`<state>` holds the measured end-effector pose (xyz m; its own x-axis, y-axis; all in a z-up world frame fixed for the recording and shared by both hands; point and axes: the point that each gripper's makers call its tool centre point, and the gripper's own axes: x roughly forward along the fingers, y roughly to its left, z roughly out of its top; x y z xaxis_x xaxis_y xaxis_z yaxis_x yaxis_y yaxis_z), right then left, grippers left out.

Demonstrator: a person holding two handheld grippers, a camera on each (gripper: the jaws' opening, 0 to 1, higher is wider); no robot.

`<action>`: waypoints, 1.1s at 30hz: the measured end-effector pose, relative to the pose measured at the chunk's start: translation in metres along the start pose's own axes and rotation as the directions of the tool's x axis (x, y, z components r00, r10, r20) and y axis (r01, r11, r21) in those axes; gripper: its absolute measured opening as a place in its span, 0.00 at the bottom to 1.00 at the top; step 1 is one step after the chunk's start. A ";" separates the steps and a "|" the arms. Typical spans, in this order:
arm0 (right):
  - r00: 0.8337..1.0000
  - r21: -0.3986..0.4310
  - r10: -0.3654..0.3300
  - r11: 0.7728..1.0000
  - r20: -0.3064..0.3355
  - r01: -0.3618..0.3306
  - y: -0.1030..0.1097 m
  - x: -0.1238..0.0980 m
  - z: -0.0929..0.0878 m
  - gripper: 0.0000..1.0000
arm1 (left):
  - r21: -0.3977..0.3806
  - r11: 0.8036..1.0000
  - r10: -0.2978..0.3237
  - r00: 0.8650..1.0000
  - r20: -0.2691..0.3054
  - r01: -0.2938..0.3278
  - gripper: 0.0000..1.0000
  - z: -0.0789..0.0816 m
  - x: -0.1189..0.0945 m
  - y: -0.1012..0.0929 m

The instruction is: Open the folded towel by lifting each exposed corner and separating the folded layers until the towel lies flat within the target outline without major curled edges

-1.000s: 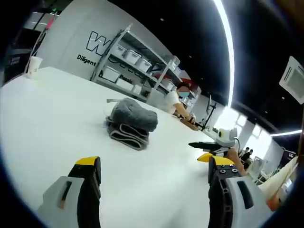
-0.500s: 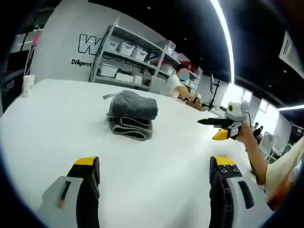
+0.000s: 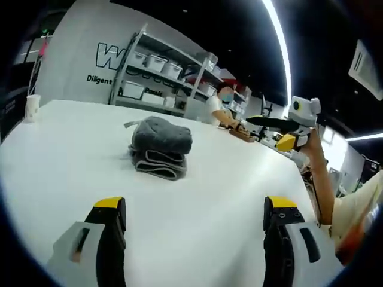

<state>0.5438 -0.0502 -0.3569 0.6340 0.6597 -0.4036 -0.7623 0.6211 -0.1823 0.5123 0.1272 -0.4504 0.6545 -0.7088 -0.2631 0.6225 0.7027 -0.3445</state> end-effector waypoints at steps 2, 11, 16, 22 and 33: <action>1.000 -0.025 0.024 0.999 0.005 -0.024 0.012 0.012 0.019 0.99 | 0.008 1.000 0.002 1.000 0.003 -0.003 0.94 0.001 -0.001 0.000; 0.997 -0.065 0.074 0.995 0.031 -0.072 0.033 0.042 0.048 0.99 | -0.033 0.999 -0.009 1.000 -0.015 0.009 0.93 -0.007 0.002 0.007; 0.996 -0.064 0.086 0.994 0.014 -0.085 0.029 0.052 0.043 0.98 | -0.049 0.999 -0.009 1.000 -0.015 0.008 0.93 -0.008 0.000 0.010; 0.998 -0.036 0.055 0.998 -0.017 -0.056 0.011 0.058 0.027 0.95 | -0.083 0.996 -0.016 1.000 0.007 0.017 0.92 -0.003 -0.001 0.013; 0.999 -0.205 0.037 0.978 -0.026 -0.042 0.014 0.076 0.016 0.85 | -0.079 0.997 0.007 1.000 -0.009 -0.008 0.92 -0.007 -0.002 0.019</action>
<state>0.5835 0.0148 -0.3760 0.6014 0.6712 -0.4334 -0.7987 0.4928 -0.3452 0.5201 0.1418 -0.4623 0.6550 -0.7043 -0.2737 0.5816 0.7012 -0.4124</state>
